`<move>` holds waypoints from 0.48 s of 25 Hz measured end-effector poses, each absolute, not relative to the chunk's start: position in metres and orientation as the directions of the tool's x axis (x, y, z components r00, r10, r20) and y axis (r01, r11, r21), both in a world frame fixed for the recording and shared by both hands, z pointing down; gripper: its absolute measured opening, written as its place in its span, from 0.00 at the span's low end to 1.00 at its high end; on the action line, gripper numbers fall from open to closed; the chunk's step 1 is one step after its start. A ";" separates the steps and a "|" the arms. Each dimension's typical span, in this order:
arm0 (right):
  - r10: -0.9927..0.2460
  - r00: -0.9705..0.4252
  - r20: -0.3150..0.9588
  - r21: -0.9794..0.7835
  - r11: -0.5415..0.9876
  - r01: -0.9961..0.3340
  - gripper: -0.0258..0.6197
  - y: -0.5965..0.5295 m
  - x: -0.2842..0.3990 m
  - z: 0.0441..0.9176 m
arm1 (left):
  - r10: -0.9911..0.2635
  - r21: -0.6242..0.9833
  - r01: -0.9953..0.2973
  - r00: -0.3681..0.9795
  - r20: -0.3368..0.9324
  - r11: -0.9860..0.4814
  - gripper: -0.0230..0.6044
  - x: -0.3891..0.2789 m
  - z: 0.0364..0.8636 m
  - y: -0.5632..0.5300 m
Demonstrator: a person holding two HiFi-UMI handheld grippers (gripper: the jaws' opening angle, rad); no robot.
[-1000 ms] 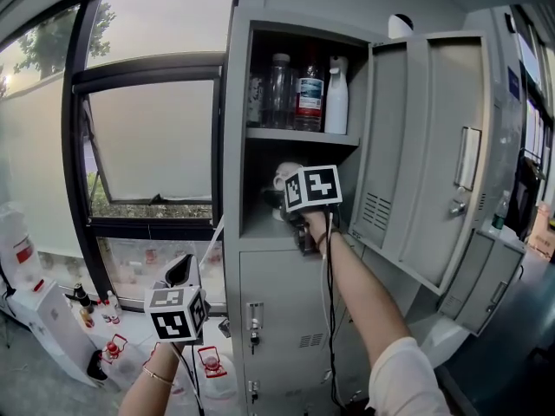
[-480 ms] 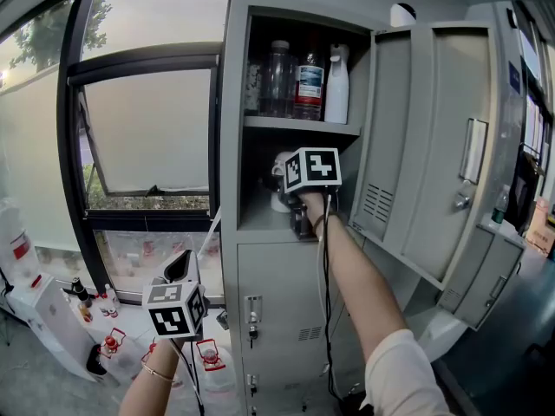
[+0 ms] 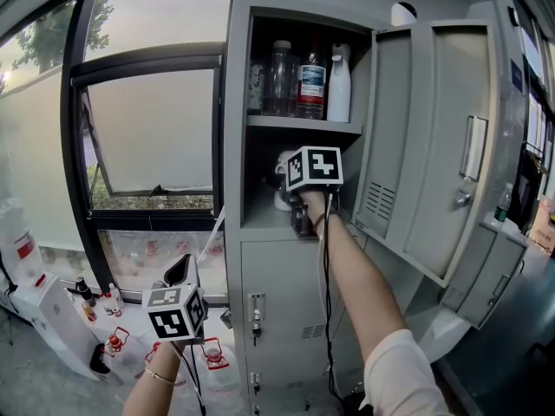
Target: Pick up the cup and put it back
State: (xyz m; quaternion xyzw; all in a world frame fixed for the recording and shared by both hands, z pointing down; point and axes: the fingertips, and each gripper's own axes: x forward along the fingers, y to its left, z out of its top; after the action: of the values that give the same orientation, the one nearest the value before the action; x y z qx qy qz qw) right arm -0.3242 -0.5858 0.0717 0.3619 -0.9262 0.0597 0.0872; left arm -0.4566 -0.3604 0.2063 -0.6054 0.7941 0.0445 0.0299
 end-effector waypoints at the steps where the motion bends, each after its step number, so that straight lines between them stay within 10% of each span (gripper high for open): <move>1: -0.661 -0.722 0.205 -0.046 0.730 -0.682 0.62 -0.586 -0.324 0.072 | -0.958 0.039 -0.963 -0.268 -0.100 0.265 0.05 -0.458 0.207 -0.359; 12: -0.672 -0.713 0.198 0.015 0.730 -0.684 0.58 -0.578 -0.319 0.071 | -0.955 0.053 -0.960 -0.279 -0.097 0.275 0.05 -0.462 0.210 -0.348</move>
State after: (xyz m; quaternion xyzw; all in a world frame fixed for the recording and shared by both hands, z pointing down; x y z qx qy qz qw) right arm -0.3190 -0.5783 0.0708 0.3665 -0.9251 0.0295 0.0952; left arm -0.4615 -0.3481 0.2103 -0.5998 0.7982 0.0506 0.0228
